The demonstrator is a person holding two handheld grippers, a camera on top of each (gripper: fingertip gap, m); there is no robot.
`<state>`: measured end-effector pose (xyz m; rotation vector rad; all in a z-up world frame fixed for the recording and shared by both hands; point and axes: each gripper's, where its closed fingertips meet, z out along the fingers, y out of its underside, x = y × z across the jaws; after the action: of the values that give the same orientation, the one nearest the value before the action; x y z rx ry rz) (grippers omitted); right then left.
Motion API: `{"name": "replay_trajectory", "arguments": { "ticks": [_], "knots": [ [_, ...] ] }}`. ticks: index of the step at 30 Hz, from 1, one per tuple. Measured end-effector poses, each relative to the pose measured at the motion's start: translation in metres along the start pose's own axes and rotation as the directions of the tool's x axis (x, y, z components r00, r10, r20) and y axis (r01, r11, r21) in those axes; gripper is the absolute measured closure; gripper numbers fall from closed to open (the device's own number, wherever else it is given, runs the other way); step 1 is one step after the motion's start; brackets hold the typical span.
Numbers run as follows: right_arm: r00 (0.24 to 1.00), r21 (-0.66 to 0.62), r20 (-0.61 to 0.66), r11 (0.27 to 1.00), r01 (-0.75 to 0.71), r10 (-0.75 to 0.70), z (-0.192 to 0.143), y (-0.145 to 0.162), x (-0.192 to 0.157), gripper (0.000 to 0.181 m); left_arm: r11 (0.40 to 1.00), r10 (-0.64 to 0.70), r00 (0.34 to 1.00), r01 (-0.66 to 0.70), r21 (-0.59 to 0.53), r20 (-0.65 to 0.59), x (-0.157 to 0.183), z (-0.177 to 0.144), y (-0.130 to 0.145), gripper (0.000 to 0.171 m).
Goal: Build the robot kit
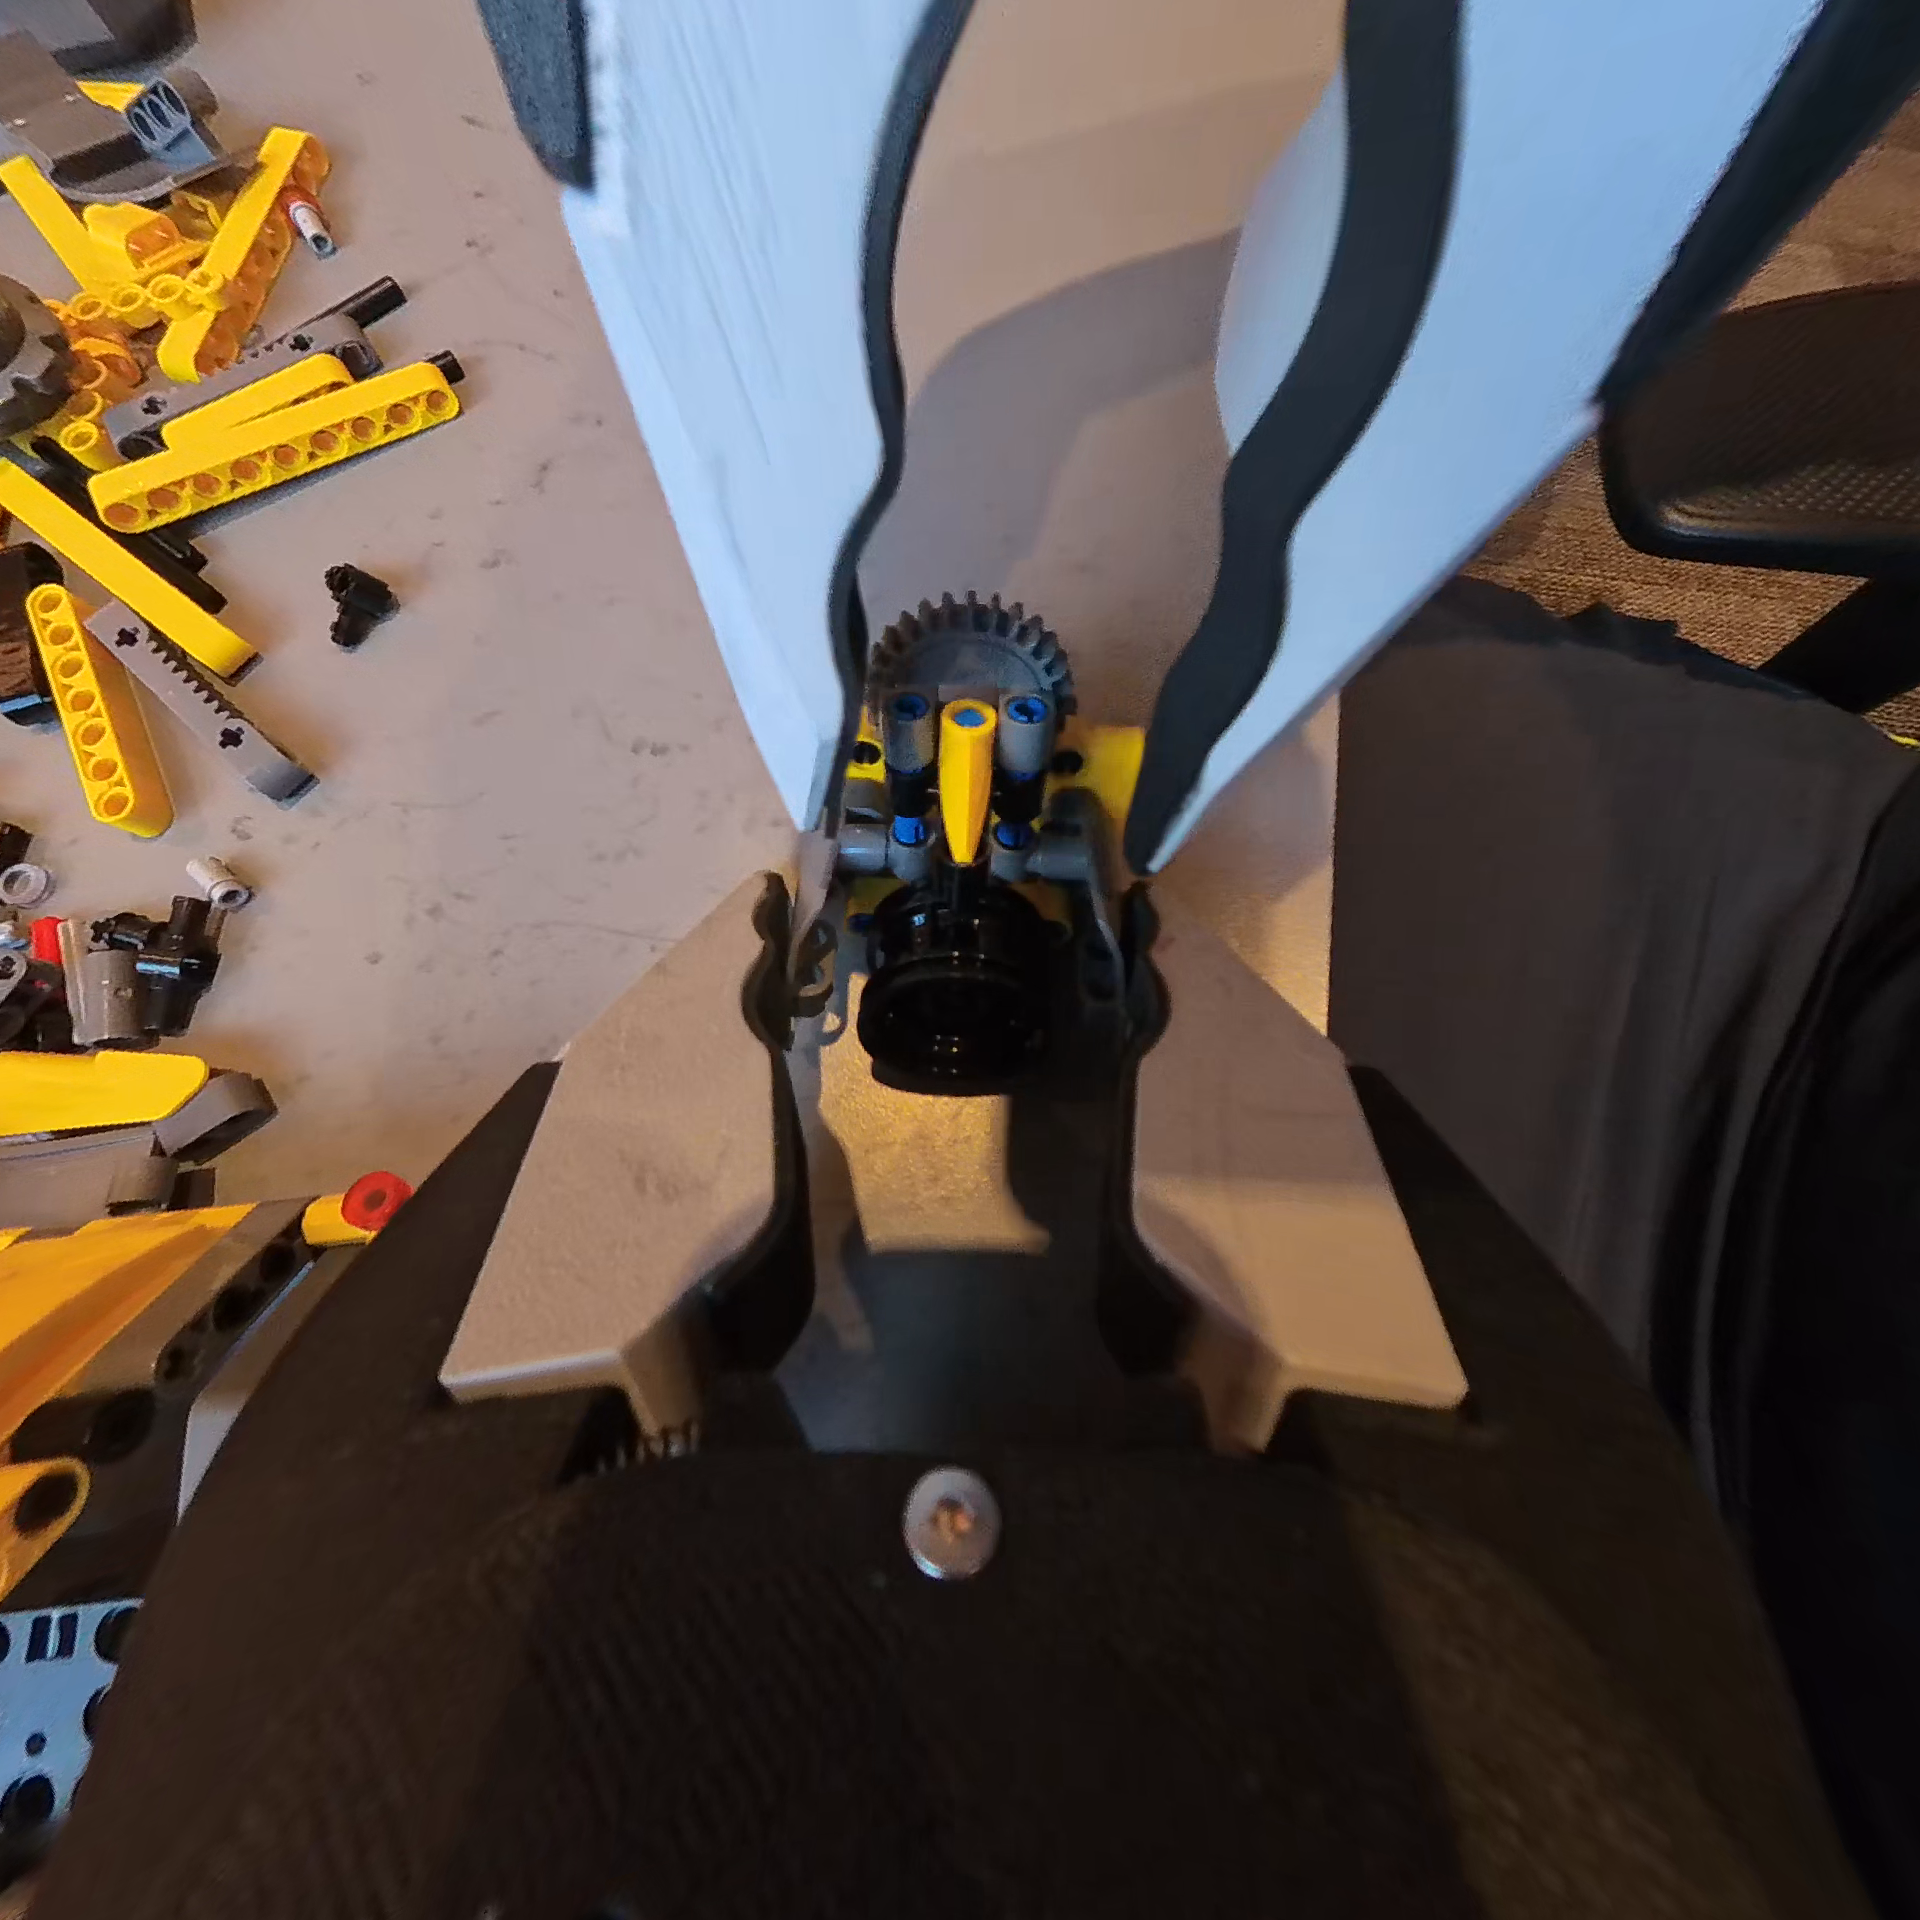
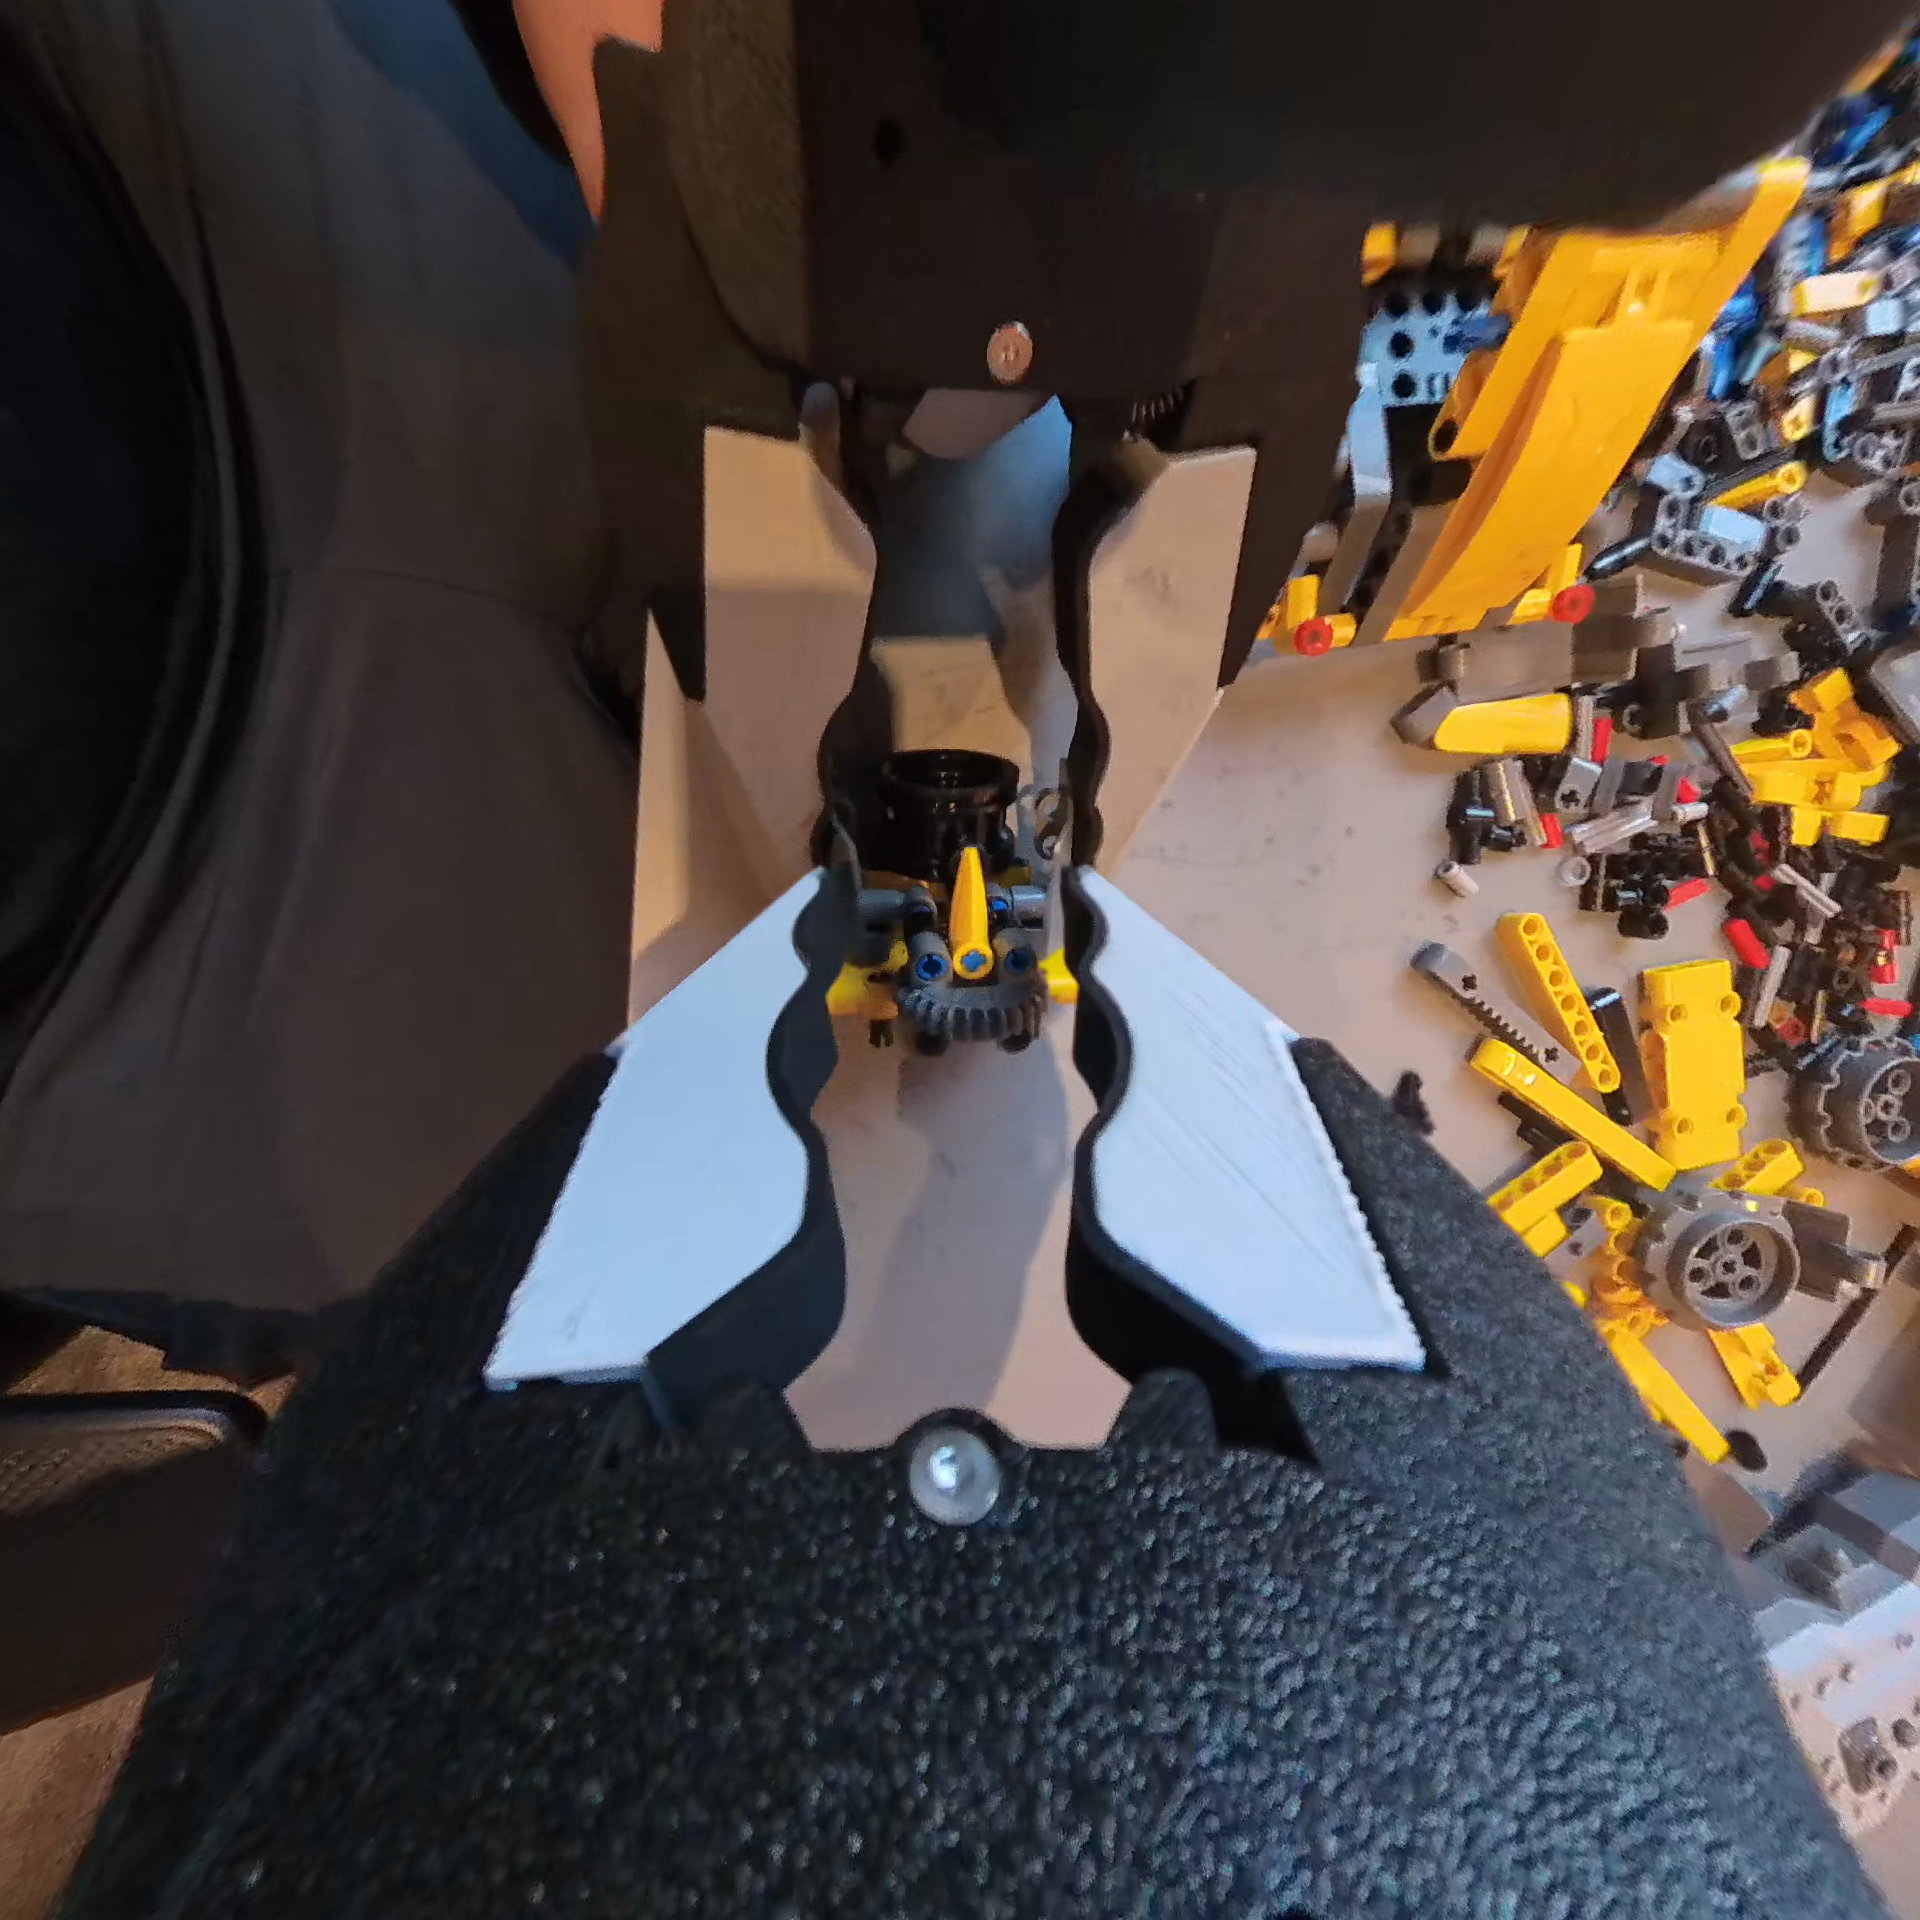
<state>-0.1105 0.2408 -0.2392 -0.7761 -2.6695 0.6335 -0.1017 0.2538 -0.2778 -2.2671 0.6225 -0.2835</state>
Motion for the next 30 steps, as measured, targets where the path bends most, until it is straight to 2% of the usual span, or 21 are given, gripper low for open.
{"name": "replay_trajectory", "arguments": {
  "ticks": [3, 5, 8, 12, 17, 23, 27, 30],
  "knots": [
    [0.999, 0.068, -0.030, 0.997, -0.036, 0.038, -0.012, -0.008, 0.007, 0.135, 1.000, 0.000, 1.000, 0.000, 0.000, 0.000, 0.000, 0.000, 0.000, 0.108],
    [0.992, 0.172, -0.057, 0.980, -0.101, 0.112, -0.025, -0.015, 0.013, 0.136, 1.000, -0.005, 1.000, 0.005, 0.000, 0.006, -0.001, 0.000, 0.000, 0.108],
    [0.959, 0.337, -0.105, 0.917, -0.214, 0.263, -0.041, -0.009, 0.023, 0.137, 1.000, -0.017, 0.999, 0.017, 0.002, 0.033, -0.005, -0.001, 0.000, 0.107],
    [0.887, 0.454, -0.130, 0.822, -0.344, 0.443, -0.044, 0.021, 0.028, 0.134, 1.000, -0.017, 0.999, 0.017, 0.002, 0.028, -0.005, -0.001, 0.000, 0.108],
    [0.866, 0.590, -0.125, 0.738, -0.328, 0.485, -0.054, 0.022, 0.020, 0.133, 1.000, -0.009, 1.000, 0.009, 0.013, 0.006, -0.001, -0.002, -0.001, 0.110],
    [0.868, 0.626, -0.139, 0.722, -0.296, 0.476, -0.052, 0.029, 0.006, 0.135, 0.995, -0.091, 0.994, 0.093, 0.022, -0.064, -0.002, -0.004, -0.002, 0.109],
    [0.864, 0.629, -0.152, 0.721, -0.289, 0.479, -0.052, 0.041, -0.004, 0.138, 0.999, -0.030, 0.998, 0.031, 0.015, -0.055, 0.004, -0.004, -0.001, 0.109],
    [0.891, 0.575, -0.151, 0.771, -0.274, 0.429, -0.050, 0.044, -0.016, 0.136, 1.000, 0.028, 0.996, -0.028, 0.005, -0.084, 0.013, -0.002, 0.000, 0.110]
  ]
}}
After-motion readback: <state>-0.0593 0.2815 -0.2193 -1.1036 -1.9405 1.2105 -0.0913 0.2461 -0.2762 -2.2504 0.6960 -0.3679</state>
